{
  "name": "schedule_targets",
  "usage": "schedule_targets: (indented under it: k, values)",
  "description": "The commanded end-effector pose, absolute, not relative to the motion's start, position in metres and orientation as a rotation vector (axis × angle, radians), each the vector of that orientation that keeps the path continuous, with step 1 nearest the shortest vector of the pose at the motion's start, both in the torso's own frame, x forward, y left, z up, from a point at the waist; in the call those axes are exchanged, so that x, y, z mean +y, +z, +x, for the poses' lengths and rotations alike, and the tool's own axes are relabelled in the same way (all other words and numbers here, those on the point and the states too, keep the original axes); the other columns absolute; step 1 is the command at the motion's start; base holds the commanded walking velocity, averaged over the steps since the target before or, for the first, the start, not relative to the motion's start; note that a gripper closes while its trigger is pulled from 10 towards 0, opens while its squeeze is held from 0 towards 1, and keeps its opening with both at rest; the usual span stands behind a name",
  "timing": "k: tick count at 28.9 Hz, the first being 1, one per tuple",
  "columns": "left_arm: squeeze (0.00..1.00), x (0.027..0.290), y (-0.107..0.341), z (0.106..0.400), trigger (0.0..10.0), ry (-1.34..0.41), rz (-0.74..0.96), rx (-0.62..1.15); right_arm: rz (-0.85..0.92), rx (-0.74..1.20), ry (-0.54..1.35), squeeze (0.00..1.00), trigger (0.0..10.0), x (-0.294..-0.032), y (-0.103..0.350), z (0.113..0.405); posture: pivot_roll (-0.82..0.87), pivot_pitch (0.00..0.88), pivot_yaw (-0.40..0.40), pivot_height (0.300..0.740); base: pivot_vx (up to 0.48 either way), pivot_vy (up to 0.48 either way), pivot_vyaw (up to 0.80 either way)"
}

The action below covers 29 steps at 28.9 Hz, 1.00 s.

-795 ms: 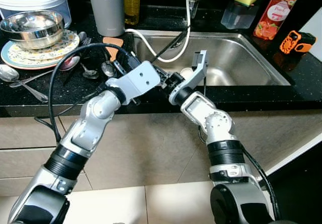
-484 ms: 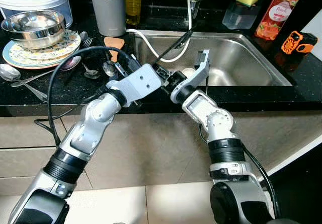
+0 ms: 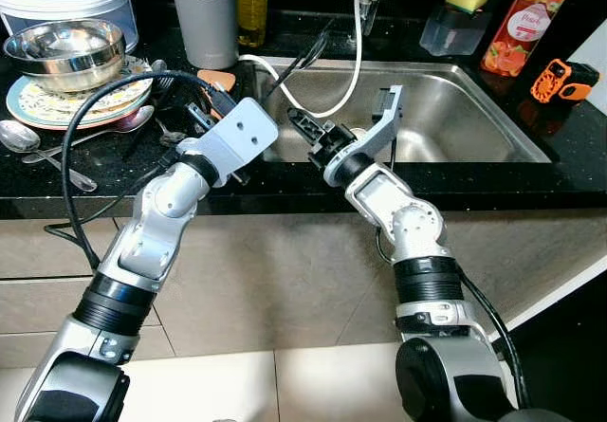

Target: Kitchen organization

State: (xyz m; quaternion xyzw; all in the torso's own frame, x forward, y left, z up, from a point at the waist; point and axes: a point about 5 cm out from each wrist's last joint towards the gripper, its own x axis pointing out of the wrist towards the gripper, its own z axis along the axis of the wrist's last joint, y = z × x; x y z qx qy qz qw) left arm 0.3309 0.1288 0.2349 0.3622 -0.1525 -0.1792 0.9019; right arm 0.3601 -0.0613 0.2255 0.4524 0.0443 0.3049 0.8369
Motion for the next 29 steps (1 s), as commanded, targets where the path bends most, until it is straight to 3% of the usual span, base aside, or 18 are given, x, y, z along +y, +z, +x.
schedule_targets:
  k: [1,18,29]
  values:
    - [0.00,0.121,0.228,0.329,10.0,-0.412,0.753,-0.313,1.009,0.071,0.704,0.00,10.0,-0.042,0.240,0.358,0.19,0.000,-0.098,0.740,0.000,0.000,0.00]
    - [0.00,0.105,0.219,0.325,10.0,-0.464,0.742,-0.314,0.985,0.071,0.715,0.00,10.0,-0.033,0.245,0.359,0.19,0.000,-0.098,0.740,0.000,0.000,0.00]
    - [0.00,0.142,0.226,0.338,10.0,-0.263,0.806,-0.276,0.981,0.036,0.660,0.00,10.0,-0.053,0.244,0.365,0.19,0.000,-0.097,0.740,0.000,0.000,0.00]
